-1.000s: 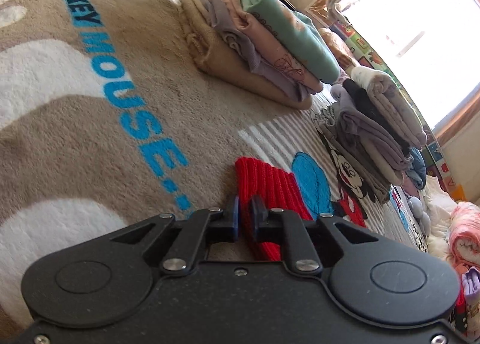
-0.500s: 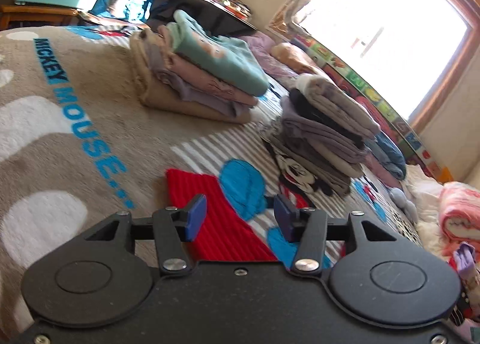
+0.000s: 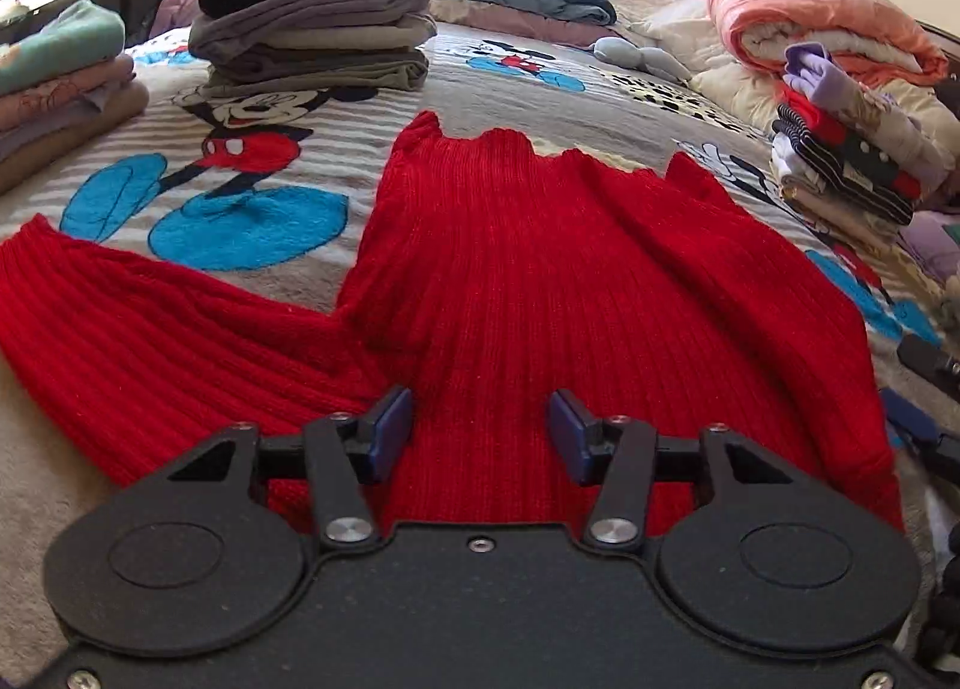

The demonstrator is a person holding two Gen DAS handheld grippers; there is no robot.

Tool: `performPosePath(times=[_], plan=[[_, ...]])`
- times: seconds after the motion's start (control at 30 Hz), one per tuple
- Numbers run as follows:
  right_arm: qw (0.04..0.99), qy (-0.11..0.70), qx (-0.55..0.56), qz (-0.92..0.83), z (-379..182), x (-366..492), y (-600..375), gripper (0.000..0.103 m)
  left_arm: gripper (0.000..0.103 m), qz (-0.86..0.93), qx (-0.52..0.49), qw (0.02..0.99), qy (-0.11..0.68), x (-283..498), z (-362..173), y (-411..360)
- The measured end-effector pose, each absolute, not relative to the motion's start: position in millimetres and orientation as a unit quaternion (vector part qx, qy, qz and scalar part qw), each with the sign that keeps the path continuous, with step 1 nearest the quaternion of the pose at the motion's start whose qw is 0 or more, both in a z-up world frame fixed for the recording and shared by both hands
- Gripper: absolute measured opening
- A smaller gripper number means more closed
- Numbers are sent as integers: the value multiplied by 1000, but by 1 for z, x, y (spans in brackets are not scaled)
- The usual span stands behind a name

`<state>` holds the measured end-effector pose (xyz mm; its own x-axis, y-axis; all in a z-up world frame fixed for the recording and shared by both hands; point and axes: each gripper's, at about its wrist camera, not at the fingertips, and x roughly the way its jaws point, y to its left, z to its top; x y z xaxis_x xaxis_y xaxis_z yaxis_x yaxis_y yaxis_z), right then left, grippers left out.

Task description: Fold clothes

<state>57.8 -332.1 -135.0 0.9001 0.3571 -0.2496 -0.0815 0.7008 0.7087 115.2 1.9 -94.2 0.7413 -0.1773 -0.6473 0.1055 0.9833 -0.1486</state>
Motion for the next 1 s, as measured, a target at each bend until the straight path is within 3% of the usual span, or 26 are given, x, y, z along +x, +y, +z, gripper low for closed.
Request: performPosePath(times=[0.13, 0.43, 0.6, 0.67, 0.93, 1.0], plan=[[920, 182, 324, 123, -113, 58, -323, 73, 55, -90, -83, 928, 352, 115, -91, 10], [959, 240, -2, 150, -34, 114, -230, 72, 57, -94, -150, 919, 352, 122, -91, 24], [920, 306, -166, 183, -37, 156, -158, 59, 58, -109, -184, 909, 359, 124, -90, 36], [908, 322, -197, 183, -42, 170, -140, 48, 59, -117, -180, 907, 363, 124, -89, 36], [889, 387, -195, 147, -63, 237, -121, 46, 66, -139, -151, 907, 366, 123, -90, 31], [888, 397, -185, 141, -67, 246, -122, 38, 66, -141, -146, 908, 366, 123, -90, 30]])
